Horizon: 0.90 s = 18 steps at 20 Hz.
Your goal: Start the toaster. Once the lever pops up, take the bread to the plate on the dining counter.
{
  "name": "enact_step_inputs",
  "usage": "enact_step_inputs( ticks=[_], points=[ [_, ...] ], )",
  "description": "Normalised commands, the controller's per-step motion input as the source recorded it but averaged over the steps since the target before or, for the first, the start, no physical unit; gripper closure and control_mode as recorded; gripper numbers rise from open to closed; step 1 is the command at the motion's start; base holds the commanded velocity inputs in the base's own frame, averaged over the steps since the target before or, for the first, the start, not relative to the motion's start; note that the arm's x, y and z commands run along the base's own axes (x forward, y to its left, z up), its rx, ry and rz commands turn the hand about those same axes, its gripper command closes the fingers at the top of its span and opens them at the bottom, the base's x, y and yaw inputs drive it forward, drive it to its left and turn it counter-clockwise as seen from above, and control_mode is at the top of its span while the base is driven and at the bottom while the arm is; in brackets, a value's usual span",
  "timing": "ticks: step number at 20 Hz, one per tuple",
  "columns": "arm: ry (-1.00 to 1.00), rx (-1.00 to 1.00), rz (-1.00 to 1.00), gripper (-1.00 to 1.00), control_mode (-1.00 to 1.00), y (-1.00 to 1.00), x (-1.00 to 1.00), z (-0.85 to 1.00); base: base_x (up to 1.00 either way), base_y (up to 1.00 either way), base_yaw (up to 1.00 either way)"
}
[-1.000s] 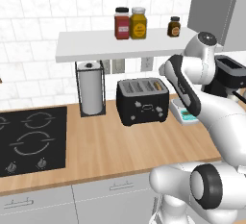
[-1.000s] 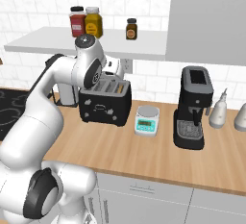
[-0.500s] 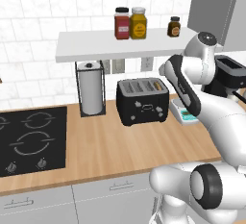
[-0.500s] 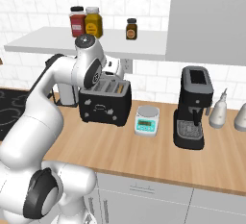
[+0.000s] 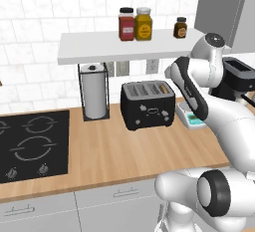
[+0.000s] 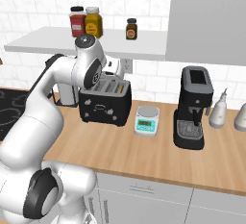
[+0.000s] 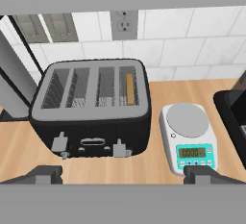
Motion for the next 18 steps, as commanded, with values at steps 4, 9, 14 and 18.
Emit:
enact_step_inputs(
  ticks=[4,9,14,18],
  points=[
    [0.0,0.0,0.0,-1.0,-1.0,0.0,0.0,0.0,0.0,0.0,0.0],
    [0.0,0.0,0.0,-1.0,-1.0,0.0,0.0,0.0,0.0,0.0,0.0],
    [0.0,0.0,0.0,-1.0,-1.0,0.0,0.0,0.0,0.0,0.0,0.0],
    [0.0,0.0,0.0,-1.0,-1.0,0.0,0.0,0.0,0.0,0.0,0.0]
  ],
)
